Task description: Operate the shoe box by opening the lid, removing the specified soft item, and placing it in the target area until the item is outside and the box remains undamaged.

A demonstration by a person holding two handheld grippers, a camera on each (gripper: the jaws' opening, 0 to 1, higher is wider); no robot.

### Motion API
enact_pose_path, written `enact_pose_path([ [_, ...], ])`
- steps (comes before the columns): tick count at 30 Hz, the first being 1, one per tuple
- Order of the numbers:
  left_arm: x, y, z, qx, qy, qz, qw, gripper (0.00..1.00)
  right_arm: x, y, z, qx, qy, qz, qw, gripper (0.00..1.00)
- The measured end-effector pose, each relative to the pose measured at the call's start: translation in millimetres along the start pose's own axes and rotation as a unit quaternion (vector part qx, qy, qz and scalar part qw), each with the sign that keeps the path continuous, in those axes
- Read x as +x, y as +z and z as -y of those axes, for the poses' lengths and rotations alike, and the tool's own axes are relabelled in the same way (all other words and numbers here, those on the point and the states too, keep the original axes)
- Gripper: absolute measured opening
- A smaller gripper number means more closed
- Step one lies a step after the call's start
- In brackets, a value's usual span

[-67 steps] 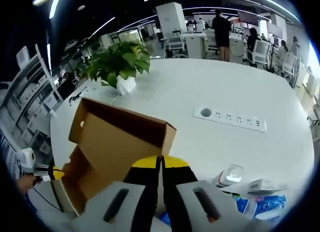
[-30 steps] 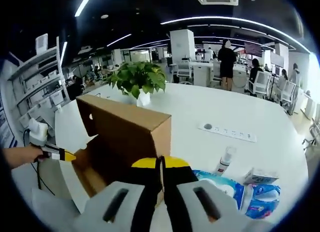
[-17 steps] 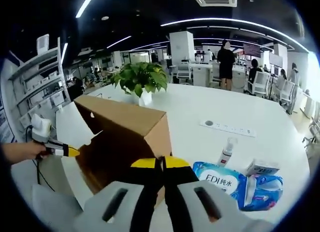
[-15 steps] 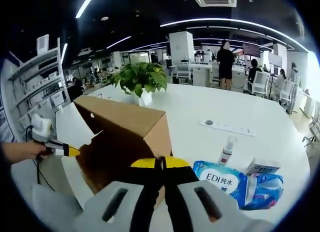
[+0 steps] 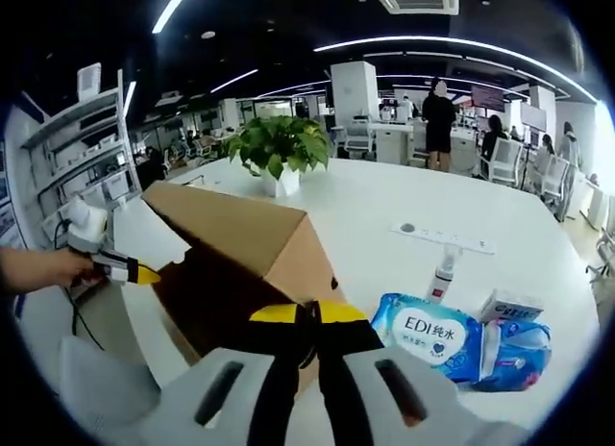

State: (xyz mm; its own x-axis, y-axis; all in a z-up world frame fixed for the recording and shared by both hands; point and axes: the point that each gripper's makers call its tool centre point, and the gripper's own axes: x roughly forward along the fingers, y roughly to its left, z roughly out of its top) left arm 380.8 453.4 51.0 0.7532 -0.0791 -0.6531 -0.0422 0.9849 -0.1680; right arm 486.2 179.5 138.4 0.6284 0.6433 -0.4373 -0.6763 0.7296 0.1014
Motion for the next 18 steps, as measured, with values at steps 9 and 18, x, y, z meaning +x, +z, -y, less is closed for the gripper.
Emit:
enact_pose_path([
  [9, -13, 20.4, 4.3, 0.020, -0.013, 0.041, 0.9989, 0.11, -4, -12.6, -6, -0.009, 0.011, -0.002, 0.9999, 0.04],
  [18, -28, 47.3, 12.0, 0.064, -0.033, 0.093, 0.9931, 0.19, -7, -29.9, -14, -0.036, 0.040, -0.006, 0.9986, 0.06],
])
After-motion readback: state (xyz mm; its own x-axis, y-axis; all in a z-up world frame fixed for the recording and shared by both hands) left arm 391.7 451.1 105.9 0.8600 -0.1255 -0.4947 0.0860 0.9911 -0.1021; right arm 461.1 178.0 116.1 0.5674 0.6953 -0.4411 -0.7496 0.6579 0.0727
